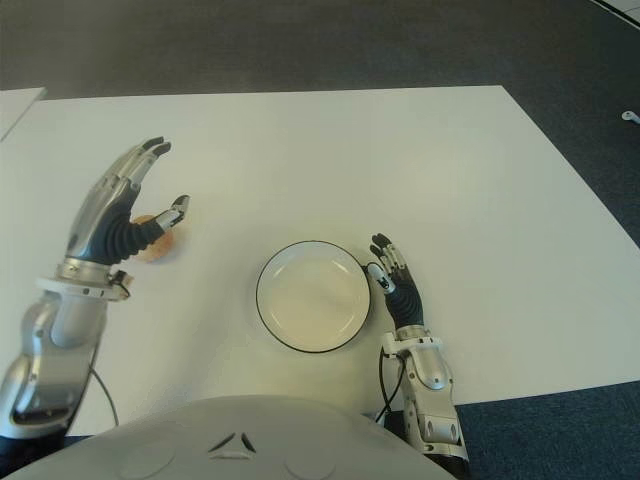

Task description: Put the apples into the plate.

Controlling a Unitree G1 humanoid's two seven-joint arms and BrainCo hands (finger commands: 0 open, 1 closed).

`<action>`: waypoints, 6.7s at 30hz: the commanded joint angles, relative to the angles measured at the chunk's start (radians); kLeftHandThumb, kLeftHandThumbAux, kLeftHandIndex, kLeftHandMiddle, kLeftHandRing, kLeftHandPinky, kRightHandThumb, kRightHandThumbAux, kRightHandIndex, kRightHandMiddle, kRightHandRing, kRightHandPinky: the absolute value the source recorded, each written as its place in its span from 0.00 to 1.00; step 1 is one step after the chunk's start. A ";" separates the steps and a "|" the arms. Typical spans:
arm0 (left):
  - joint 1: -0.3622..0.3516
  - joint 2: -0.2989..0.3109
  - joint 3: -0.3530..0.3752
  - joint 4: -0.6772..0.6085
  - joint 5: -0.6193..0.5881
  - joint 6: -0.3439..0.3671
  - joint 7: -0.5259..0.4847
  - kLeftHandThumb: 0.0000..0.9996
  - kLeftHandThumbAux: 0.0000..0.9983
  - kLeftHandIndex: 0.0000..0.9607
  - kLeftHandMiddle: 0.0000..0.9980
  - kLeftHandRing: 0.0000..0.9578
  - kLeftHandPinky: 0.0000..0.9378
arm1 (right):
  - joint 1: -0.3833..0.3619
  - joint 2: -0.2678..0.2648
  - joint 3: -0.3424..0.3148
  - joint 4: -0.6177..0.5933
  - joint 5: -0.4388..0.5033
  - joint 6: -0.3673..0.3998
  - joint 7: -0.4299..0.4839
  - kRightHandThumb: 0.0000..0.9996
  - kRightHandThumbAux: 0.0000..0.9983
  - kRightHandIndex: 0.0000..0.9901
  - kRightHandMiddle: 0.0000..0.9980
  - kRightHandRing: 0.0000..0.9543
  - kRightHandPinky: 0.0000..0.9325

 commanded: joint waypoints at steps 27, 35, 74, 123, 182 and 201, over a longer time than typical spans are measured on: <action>-0.356 0.456 -0.167 0.677 0.373 -0.463 0.063 0.21 0.36 0.02 0.00 0.00 0.00 | 0.048 -0.028 -0.029 0.118 -0.014 0.064 -0.003 0.09 0.44 0.00 0.00 0.00 0.00; -0.361 0.433 -0.177 0.755 0.341 -0.470 0.068 0.26 0.36 0.03 0.00 0.00 0.00 | 0.046 -0.028 -0.033 0.121 -0.013 0.068 -0.006 0.11 0.46 0.00 0.00 0.00 0.00; -0.311 0.395 -0.199 0.839 0.231 -0.431 0.004 0.27 0.35 0.03 0.00 0.00 0.02 | 0.049 -0.033 -0.026 0.125 -0.057 0.060 -0.020 0.10 0.45 0.00 0.00 0.00 0.00; -0.286 0.266 -0.273 0.883 0.231 -0.331 0.008 0.24 0.31 0.00 0.00 0.00 0.01 | 0.058 -0.063 -0.065 0.150 -0.050 0.016 0.006 0.09 0.45 0.00 0.00 0.00 0.00; -0.519 0.160 -0.620 1.452 0.393 -0.325 0.462 0.33 0.45 0.07 0.04 0.03 0.09 | 0.165 -0.233 -0.408 0.166 0.314 -0.116 0.426 0.04 0.49 0.00 0.00 0.00 0.00; -0.512 0.217 -0.643 1.412 0.352 -0.352 0.450 0.49 0.45 0.17 0.18 0.17 0.21 | 0.123 -0.239 -0.417 0.198 0.303 -0.109 0.452 0.04 0.49 0.00 0.00 0.00 0.02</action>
